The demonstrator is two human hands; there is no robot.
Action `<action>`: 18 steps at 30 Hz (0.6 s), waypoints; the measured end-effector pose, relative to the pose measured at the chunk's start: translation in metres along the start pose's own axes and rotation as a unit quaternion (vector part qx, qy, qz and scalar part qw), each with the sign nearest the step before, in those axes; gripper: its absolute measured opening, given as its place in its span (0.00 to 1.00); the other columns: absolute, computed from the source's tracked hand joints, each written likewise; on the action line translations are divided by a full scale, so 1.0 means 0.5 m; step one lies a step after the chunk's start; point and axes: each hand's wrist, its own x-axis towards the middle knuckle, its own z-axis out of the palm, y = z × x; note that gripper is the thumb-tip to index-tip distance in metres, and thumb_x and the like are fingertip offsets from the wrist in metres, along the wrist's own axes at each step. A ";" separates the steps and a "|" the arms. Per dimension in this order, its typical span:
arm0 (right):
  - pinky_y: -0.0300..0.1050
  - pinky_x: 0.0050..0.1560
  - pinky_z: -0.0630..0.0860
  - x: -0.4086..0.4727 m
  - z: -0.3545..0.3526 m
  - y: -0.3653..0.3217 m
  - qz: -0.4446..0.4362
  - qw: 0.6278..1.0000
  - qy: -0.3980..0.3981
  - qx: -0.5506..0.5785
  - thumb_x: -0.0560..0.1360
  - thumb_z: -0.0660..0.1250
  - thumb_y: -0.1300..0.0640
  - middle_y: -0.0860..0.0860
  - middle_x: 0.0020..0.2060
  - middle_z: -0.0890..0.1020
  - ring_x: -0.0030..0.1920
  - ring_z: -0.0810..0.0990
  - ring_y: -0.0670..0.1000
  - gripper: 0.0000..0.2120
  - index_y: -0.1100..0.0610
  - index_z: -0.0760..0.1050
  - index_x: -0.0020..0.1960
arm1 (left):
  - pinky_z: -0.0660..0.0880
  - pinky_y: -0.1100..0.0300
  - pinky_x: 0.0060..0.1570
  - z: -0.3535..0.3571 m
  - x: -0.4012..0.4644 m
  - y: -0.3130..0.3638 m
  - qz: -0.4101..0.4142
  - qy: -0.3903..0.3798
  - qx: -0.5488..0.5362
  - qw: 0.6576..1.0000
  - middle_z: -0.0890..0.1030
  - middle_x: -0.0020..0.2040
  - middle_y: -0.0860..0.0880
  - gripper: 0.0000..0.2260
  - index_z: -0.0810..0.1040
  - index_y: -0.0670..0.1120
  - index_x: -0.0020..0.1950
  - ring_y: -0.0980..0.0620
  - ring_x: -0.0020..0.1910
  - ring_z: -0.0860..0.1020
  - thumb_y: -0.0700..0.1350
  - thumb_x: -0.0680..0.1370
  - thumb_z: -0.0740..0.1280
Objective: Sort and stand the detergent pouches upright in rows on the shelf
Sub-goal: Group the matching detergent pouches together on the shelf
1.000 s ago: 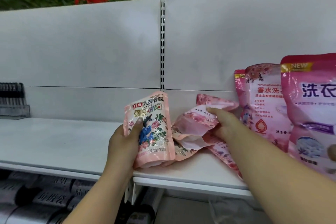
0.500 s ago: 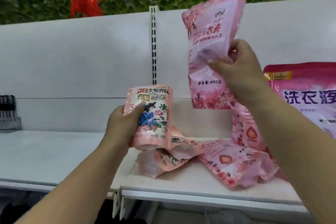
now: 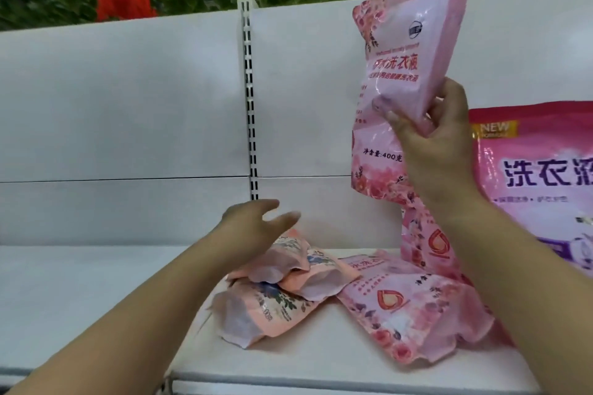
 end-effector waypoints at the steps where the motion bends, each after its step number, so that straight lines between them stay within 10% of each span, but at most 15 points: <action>1: 0.39 0.45 0.79 -0.002 -0.001 0.004 -0.012 1.000 -0.005 -0.016 0.72 0.70 0.53 0.40 0.45 0.76 0.45 0.79 0.40 0.15 0.44 0.66 0.52 | 0.67 0.66 0.55 -0.001 -0.028 0.024 0.055 -0.035 -0.044 0.997 0.73 0.65 0.57 0.23 0.71 0.54 0.67 0.62 0.57 0.72 0.60 0.75 0.60; 9: 0.42 0.42 0.80 -0.023 0.008 0.024 -0.029 0.988 -0.084 -0.123 0.72 0.69 0.51 0.48 0.57 0.76 0.46 0.80 0.52 0.27 0.55 0.63 0.67 | 0.57 0.74 0.57 0.128 -0.123 0.070 0.236 -0.221 0.043 0.945 0.64 0.72 0.58 0.29 0.58 0.58 0.73 0.62 0.67 0.62 0.64 0.74 0.57; 18: 0.35 0.48 0.77 -0.049 -0.001 0.014 0.036 0.981 -0.148 -0.123 0.69 0.73 0.52 0.48 0.53 0.76 0.49 0.78 0.45 0.29 0.57 0.66 0.65 | 0.69 0.64 0.47 0.115 -0.134 0.044 0.250 -0.213 0.018 0.944 0.76 0.41 0.51 0.30 0.66 0.60 0.69 0.58 0.41 0.73 0.67 0.69 0.57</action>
